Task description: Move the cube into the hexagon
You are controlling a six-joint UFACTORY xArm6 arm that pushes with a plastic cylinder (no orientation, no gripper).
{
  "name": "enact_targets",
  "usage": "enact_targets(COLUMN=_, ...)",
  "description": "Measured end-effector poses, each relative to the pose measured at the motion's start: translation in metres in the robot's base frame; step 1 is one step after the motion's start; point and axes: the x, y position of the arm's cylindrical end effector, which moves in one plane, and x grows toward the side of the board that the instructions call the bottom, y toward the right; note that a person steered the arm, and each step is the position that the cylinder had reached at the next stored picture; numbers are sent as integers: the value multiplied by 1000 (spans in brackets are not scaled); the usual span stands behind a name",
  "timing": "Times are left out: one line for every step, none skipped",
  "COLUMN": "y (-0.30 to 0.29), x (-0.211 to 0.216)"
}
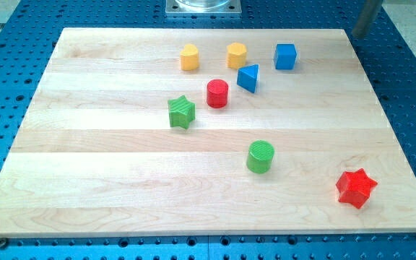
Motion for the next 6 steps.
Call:
enact_targets(y=1, x=0)
enact_targets(y=-6, x=0)
enact_targets(y=-30, x=64)
enact_targets(y=-107, x=125)
enact_targets(y=-161, x=65)
enact_targets(y=-210, x=51)
